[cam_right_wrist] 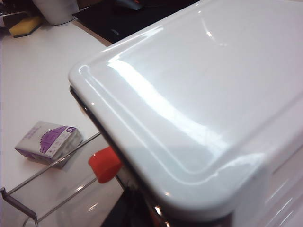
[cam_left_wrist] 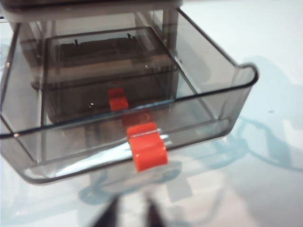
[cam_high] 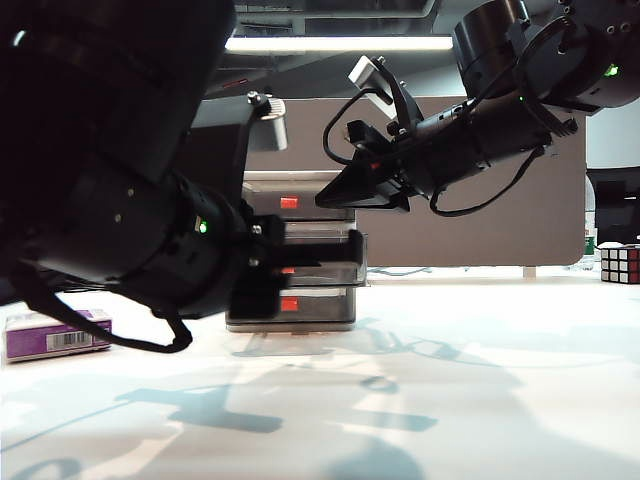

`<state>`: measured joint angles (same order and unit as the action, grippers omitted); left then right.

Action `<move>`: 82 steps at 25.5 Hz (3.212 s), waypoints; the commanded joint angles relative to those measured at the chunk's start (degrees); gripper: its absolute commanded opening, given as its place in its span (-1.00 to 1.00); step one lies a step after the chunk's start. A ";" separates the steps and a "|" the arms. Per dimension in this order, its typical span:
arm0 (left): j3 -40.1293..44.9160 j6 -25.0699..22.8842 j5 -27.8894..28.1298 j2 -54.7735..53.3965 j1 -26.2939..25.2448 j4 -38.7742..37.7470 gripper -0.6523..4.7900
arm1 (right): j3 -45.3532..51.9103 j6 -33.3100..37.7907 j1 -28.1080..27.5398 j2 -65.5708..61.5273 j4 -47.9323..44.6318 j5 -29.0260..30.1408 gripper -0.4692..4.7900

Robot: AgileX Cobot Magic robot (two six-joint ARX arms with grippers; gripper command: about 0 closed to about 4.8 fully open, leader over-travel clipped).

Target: Open the second layer of the drawer on the table, pick up a pack of napkins on the table and put it in, and finally close the drawer.

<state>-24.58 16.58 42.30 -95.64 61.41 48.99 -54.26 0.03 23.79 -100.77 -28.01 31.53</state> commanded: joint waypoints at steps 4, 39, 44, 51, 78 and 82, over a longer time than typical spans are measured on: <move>2.60 -0.07 -0.17 9.16 1.07 -10.43 -0.18 | -0.26 0.37 0.00 0.22 -0.90 -0.31 -0.84; -3.72 -44.89 -74.14 17.44 -62.99 -36.54 0.82 | -0.13 2.91 0.04 0.22 2.34 4.66 -0.84; -7.72 -54.03 -74.69 14.47 -63.04 -45.22 0.84 | -0.13 2.43 0.04 0.22 3.45 4.66 -0.84; -8.96 -54.51 -74.47 11.54 -63.06 -45.59 0.82 | -0.13 1.84 0.04 0.22 4.04 4.63 -0.84; -10.73 -51.56 -76.02 9.99 -62.51 -46.07 0.03 | -0.13 1.42 0.04 0.22 5.46 4.63 -0.84; -14.34 -51.98 -76.02 16.74 -60.33 -50.97 0.04 | -0.13 1.44 0.04 0.22 5.40 4.63 -0.84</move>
<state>-38.06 -35.11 -32.95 -80.44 0.25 -0.71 -54.17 1.74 23.79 -100.79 -21.96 36.03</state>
